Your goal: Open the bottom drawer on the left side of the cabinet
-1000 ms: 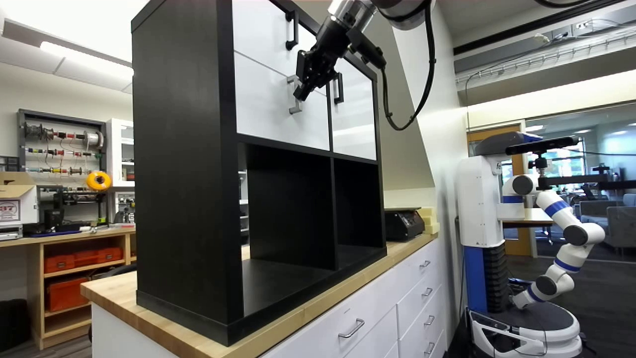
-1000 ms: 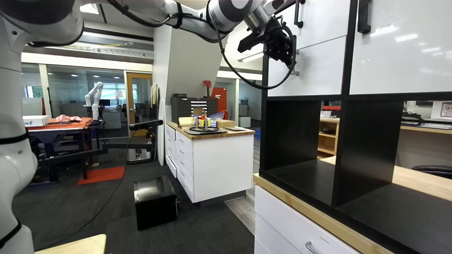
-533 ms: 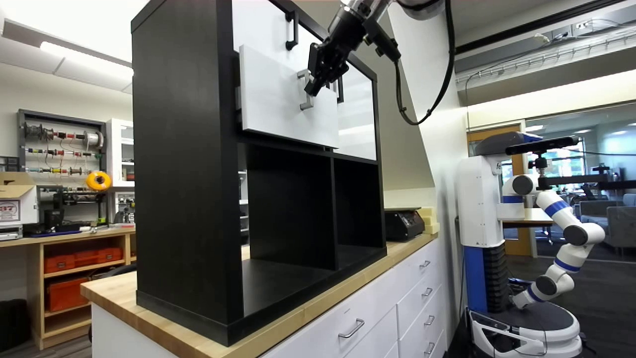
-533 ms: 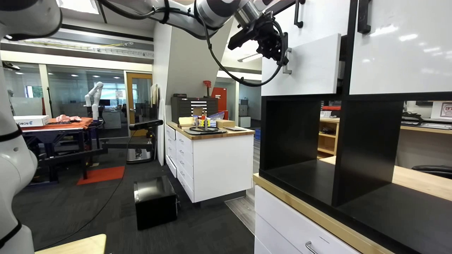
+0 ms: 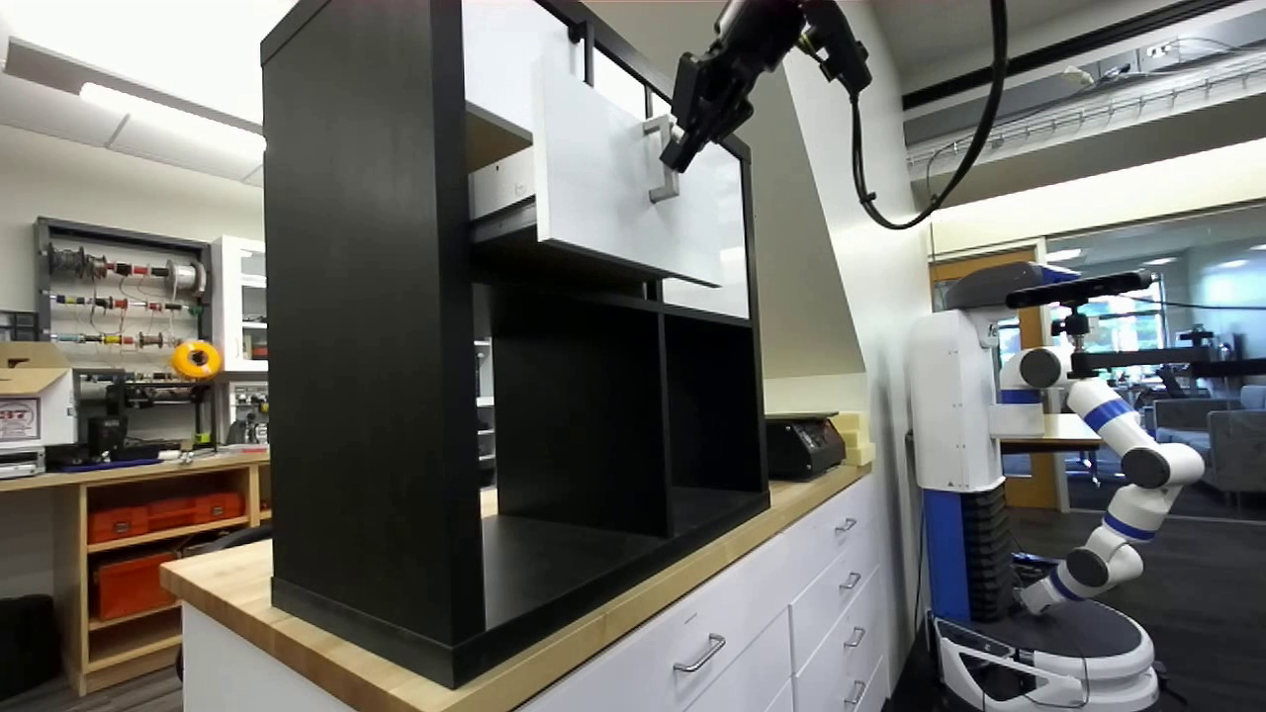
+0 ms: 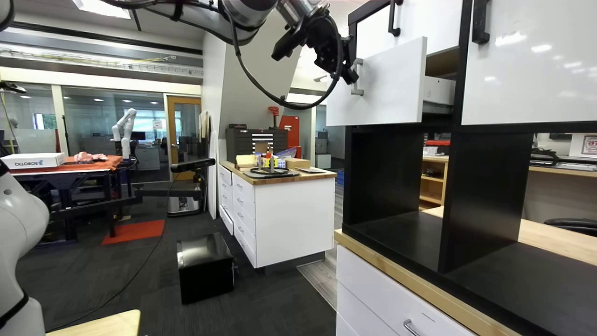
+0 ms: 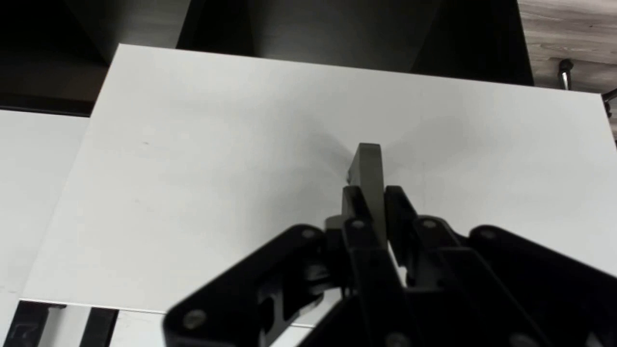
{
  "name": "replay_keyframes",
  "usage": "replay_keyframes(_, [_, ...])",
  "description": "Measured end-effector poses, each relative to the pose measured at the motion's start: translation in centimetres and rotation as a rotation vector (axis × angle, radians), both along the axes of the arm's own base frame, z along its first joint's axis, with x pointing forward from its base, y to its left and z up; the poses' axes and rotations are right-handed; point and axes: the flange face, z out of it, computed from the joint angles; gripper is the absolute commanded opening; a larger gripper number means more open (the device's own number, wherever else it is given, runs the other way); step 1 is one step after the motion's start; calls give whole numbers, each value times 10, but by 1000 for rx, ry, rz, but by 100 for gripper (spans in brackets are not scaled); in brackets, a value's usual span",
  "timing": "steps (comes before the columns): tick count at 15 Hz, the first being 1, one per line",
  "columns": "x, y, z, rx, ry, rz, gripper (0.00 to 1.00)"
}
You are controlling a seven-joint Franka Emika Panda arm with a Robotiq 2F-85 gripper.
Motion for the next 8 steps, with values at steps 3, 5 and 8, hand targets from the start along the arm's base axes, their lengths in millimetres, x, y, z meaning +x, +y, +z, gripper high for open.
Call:
replay_keyframes(3, [-25, 1, -1, -2, 0, 0, 5])
replay_keyframes(5, [-40, 2, -2, -2, -1, 0, 5])
replay_keyframes(8, [-61, 2, -3, 1, -5, -3, 5])
